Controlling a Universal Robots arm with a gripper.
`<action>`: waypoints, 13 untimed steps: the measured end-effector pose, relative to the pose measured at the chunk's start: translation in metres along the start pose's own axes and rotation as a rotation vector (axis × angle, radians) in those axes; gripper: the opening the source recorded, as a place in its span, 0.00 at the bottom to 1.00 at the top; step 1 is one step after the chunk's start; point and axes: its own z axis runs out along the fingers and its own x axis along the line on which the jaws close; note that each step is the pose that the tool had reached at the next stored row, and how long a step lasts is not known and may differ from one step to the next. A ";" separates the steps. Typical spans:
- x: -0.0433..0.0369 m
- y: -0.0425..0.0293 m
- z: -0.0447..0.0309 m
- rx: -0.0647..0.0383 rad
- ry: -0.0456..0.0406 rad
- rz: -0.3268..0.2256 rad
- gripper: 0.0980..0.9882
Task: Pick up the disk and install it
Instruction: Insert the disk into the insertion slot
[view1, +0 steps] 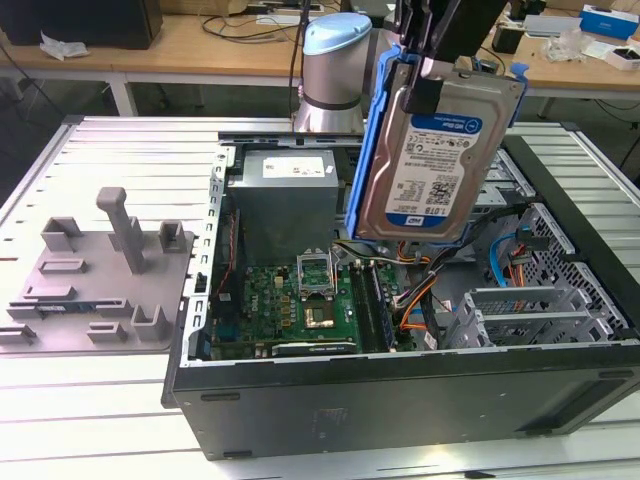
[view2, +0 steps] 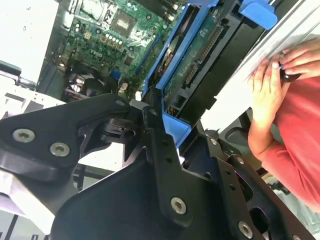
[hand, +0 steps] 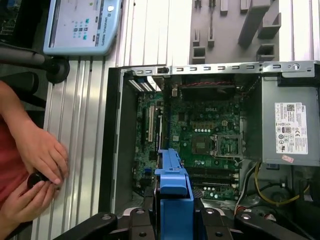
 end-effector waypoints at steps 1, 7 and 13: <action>0.0000 0.0006 0.0002 0.037 -0.0004 0.009 0.30; 0.0082 0.0077 0.0034 0.082 -0.1038 0.010 0.30; 0.0253 0.0087 0.0086 0.089 -0.1851 0.004 0.30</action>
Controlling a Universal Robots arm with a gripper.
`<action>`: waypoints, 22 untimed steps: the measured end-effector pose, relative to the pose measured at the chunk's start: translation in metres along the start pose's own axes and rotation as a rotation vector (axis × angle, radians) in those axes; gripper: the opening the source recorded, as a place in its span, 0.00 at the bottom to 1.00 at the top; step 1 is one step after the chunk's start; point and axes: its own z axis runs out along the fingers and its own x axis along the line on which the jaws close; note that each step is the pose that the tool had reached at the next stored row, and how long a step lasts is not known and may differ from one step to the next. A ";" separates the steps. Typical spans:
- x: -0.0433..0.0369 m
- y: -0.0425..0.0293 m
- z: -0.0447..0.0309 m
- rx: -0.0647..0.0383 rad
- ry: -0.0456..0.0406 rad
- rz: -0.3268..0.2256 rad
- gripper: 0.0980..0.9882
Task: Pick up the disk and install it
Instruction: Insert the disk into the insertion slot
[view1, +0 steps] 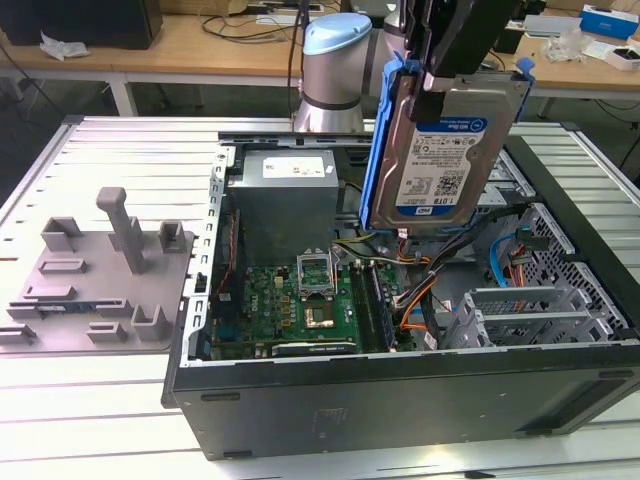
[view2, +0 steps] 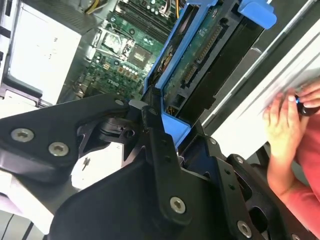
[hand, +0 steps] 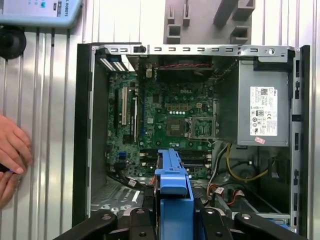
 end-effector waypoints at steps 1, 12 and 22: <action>0.0029 0.0001 0.0003 0.000 -0.0085 0.000 0.30; 0.0392 0.0010 0.0075 0.003 -0.0688 -0.001 0.30; 0.0445 0.0010 0.0129 0.002 -0.0708 0.038 0.30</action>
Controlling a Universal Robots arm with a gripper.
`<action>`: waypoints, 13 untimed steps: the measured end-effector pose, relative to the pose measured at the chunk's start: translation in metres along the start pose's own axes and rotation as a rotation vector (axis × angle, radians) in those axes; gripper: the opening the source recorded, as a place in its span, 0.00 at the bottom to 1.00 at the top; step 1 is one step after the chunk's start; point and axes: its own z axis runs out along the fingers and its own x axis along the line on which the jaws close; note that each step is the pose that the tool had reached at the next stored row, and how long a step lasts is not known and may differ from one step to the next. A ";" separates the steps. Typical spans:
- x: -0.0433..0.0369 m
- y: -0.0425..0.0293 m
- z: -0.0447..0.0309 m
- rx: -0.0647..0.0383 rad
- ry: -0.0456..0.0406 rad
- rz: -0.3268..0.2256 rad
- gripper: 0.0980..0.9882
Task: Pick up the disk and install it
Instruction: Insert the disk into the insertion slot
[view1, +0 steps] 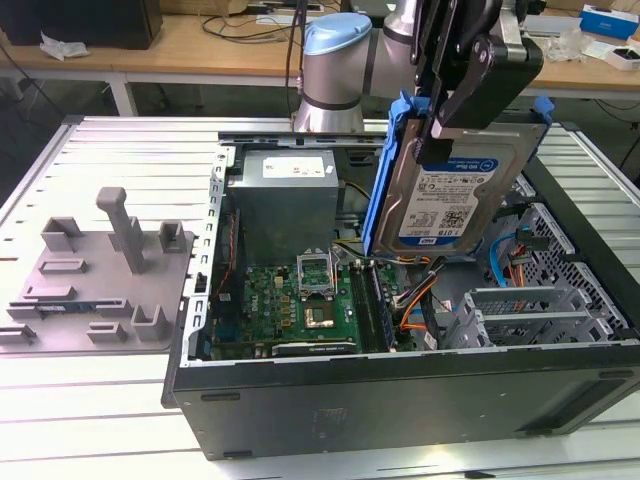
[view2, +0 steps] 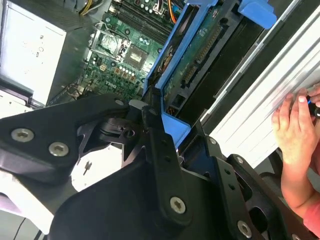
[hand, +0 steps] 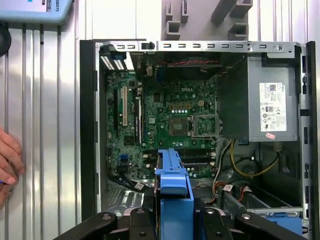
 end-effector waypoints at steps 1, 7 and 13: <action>0.0000 0.0000 0.0000 0.000 0.0001 0.000 0.30; 0.0070 -0.0004 0.0002 0.000 0.0000 0.000 0.30; 0.0214 -0.0216 0.0006 0.000 0.0003 -0.008 0.30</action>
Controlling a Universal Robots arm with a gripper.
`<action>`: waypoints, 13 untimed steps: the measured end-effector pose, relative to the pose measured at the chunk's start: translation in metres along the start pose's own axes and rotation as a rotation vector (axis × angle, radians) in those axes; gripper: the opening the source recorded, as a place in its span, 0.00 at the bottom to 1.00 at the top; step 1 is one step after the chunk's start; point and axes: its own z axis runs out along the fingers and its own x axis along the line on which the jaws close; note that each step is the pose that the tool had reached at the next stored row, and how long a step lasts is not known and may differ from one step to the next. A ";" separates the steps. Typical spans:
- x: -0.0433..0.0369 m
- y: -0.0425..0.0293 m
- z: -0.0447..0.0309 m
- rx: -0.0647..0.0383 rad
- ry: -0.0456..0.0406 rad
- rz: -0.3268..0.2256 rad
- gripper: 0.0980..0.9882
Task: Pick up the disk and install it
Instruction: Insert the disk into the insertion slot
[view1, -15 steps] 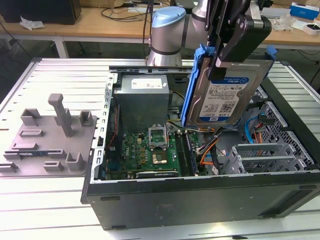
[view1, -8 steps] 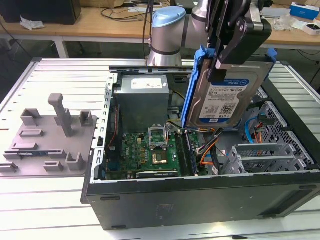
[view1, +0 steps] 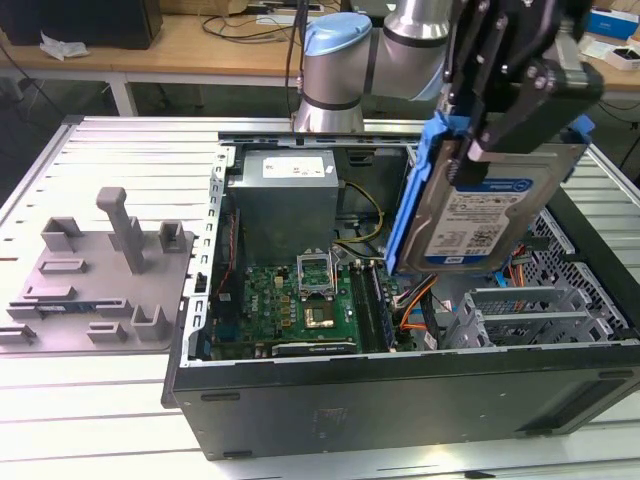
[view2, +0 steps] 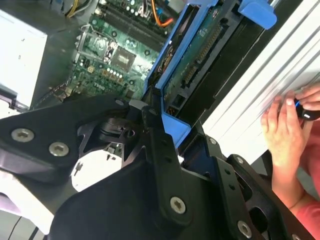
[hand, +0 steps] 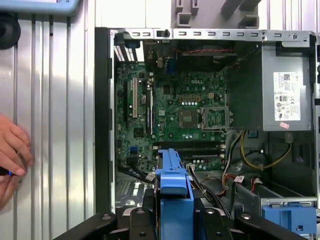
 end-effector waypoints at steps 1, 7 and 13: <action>0.0002 -0.0037 0.0000 0.000 0.0002 -0.003 0.30; 0.0054 -0.0182 0.0007 0.000 0.0006 -0.011 0.30; 0.0119 -0.0471 0.0024 0.000 0.0011 -0.019 0.30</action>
